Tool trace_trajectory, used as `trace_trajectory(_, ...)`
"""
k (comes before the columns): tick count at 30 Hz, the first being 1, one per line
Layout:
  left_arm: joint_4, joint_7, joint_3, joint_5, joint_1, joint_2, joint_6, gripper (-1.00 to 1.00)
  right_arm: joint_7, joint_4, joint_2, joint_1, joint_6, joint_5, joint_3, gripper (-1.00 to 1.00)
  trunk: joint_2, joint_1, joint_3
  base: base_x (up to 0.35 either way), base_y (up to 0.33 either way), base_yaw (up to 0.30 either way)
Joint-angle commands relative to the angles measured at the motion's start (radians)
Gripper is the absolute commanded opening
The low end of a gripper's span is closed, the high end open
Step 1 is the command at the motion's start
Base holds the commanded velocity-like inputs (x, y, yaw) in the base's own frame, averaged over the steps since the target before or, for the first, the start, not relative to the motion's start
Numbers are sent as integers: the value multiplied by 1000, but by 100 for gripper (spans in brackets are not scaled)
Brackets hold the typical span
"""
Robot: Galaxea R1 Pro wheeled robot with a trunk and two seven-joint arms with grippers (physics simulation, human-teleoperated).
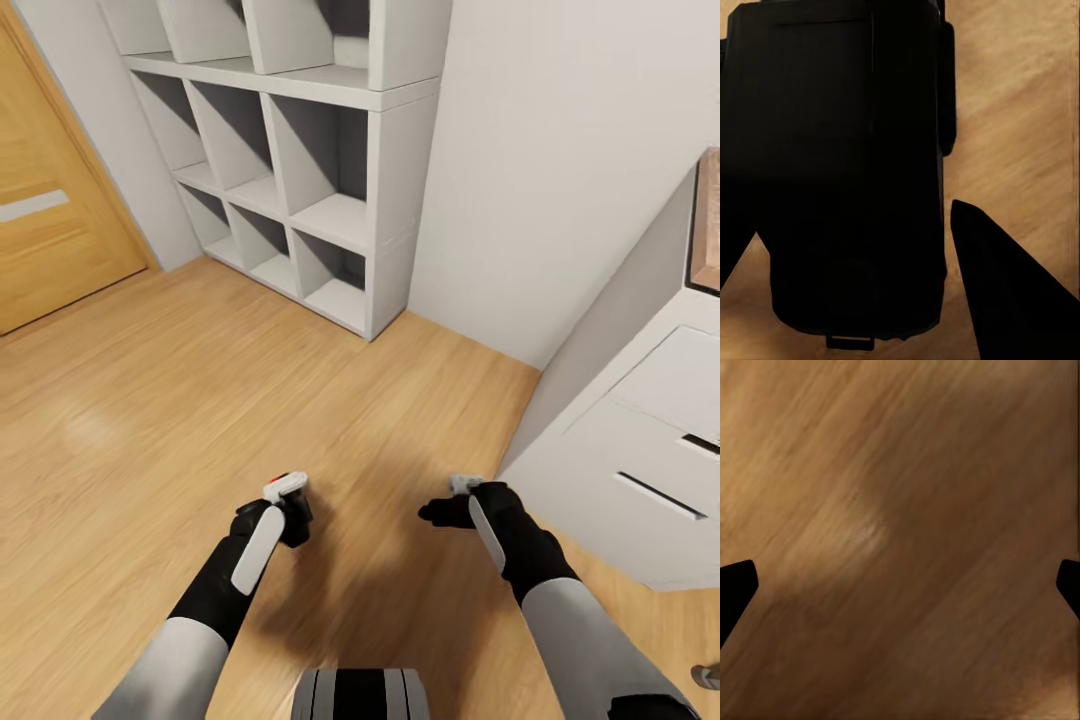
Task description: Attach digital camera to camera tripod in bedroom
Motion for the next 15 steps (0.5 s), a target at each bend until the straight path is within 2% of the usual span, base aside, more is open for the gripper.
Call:
trace_trajectory(1,-3,4,-2,9,0,1,2,-100,-1,-4,-1,0,16,-6,0,100,0,-1,3,0,0,0)
trace_trajectory(3,-7,-13,-2,10,0,5,1,-100,5,-11,-10,0,60,-8,-4,100,0,-1,11,0,0,0)
trace_trajectory(4,-8,-47,-2,10,0,12,1,-100,52,-21,-29,0,88,-10,-5,100,1,-2,15,0,0,0)
trace_trajectory(5,-8,-66,-2,10,0,18,1,-100,84,-23,-34,0,91,-9,-5,100,1,-2,19,0,0,0)
trace_trajectory(10,-10,-174,-1,10,0,32,2,-100,198,-23,-43,0,94,2,-3,100,2,-5,38,0,0,0)
trace_trajectory(15,-8,-276,-1,10,0,39,3,-100,228,-16,-44,0,94,3,-2,100,3,-7,57,0,0,0)
